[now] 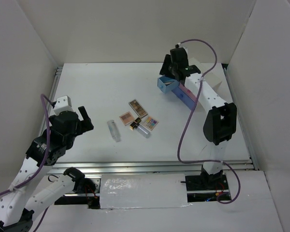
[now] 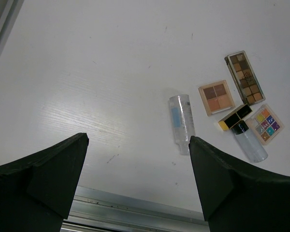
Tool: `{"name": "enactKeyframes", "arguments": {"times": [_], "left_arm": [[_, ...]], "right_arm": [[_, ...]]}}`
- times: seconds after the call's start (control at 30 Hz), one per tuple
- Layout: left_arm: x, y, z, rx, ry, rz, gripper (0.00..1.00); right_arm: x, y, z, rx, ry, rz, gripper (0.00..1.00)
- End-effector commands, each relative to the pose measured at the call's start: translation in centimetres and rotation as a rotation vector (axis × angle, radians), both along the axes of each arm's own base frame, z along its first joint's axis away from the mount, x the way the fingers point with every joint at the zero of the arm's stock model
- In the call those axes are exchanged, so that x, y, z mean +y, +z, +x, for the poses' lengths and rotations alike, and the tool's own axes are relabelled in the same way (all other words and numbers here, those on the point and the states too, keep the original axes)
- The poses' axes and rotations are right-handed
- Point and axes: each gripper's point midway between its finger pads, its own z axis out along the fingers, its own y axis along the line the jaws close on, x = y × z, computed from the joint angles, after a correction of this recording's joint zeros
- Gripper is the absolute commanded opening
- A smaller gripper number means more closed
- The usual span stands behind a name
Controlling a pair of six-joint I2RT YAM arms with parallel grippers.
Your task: Organize the makeup
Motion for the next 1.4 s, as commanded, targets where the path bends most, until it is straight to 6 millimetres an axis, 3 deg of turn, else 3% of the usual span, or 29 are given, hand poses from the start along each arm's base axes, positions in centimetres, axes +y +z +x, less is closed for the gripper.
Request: {"name": "enactKeyframes", "arguments": {"times": [0.0,0.03,0.1,0.13,0.17,0.23,0.27,0.4,0.6,1.13,1.37], "left_arm": [[0.0,0.5,0.5,-0.030,0.002,0.000,0.99],[0.2,0.5,0.4,-0.031,0.007,0.000,1.00],[0.4,0.7,0.3,-0.037,0.023,-0.005,0.99],[0.7,0.8,0.2,-0.040,0.035,-0.003,0.99],[0.8,0.9,0.1,-0.048,0.040,-0.009,0.99],[0.8,0.9,0.1,-0.050,0.042,-0.011,0.99],[0.8,1.0,0.1,-0.055,0.040,-0.013,0.99],[0.6,0.8,0.2,-0.043,0.033,-0.007,0.99],[0.5,0.8,0.1,-0.045,0.025,-0.011,0.99],[0.4,1.0,0.0,-0.058,0.009,-0.022,0.99],[0.3,1.3,-0.2,-0.071,0.001,-0.030,0.99]], "right_arm": [[8.3,4.5,-5.5,-0.110,0.434,-0.085,0.56],[11.5,2.6,-8.0,-0.081,0.554,-0.174,0.56],[12.7,-0.9,-10.7,0.004,0.609,-0.288,0.56],[14.7,-1.9,-12.7,0.008,0.663,-0.315,0.56],[14.6,-4.8,-14.0,0.060,0.664,-0.337,0.56],[15.3,-6.0,-14.8,0.080,0.592,-0.280,0.59],[15.4,-7.0,-15.5,0.111,0.560,-0.267,0.66],[14.9,-7.7,-16.0,0.103,0.326,-0.226,0.69],[14.4,-11.4,-15.8,0.158,0.145,-0.206,0.68],[17.2,-16.1,-17.0,0.258,0.071,-0.139,0.62],[17.3,-18.4,-17.6,0.307,0.059,-0.143,0.60]]}}
